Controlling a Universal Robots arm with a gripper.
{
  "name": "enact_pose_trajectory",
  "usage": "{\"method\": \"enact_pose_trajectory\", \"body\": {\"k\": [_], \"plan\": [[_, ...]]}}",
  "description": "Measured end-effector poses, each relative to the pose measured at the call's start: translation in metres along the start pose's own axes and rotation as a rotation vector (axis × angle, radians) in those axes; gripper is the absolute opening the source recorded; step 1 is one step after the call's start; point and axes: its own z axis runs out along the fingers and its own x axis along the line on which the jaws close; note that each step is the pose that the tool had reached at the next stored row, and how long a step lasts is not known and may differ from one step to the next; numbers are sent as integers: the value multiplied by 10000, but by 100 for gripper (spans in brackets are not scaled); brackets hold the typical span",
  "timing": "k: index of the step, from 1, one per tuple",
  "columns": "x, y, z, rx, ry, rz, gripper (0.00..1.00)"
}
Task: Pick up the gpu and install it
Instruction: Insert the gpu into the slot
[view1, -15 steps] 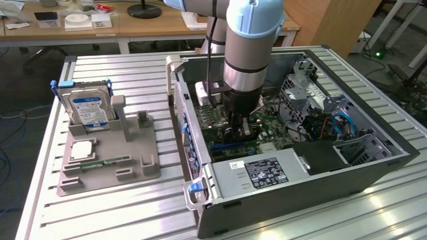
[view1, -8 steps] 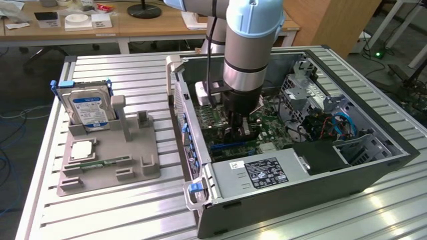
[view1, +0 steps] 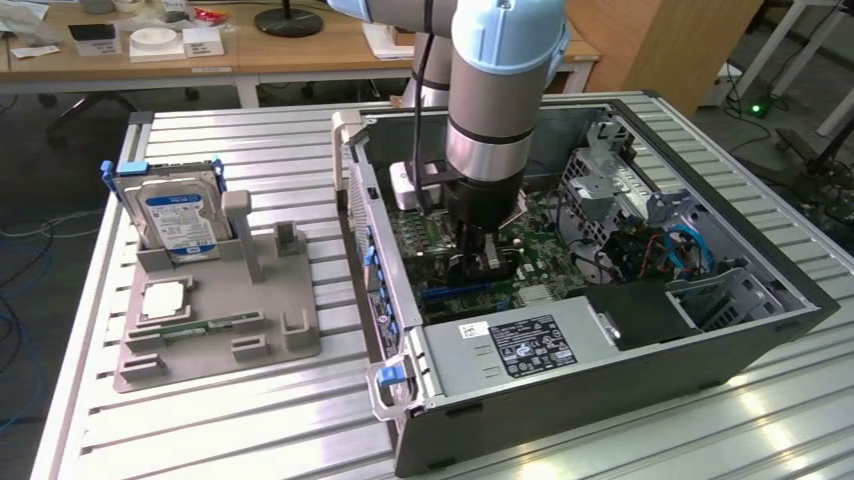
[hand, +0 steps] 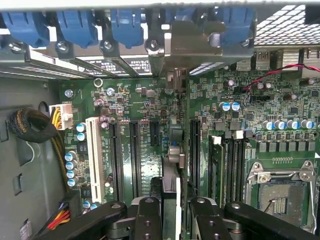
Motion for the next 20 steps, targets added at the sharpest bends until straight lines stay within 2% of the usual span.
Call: {"method": "enact_pose_trajectory", "body": {"k": [5,7,20], "plan": [[0,1,3,17,68,-5,27],[-2,7,3,62,153,-14,27],[-21,11,3,64,153,-14,27]]}}
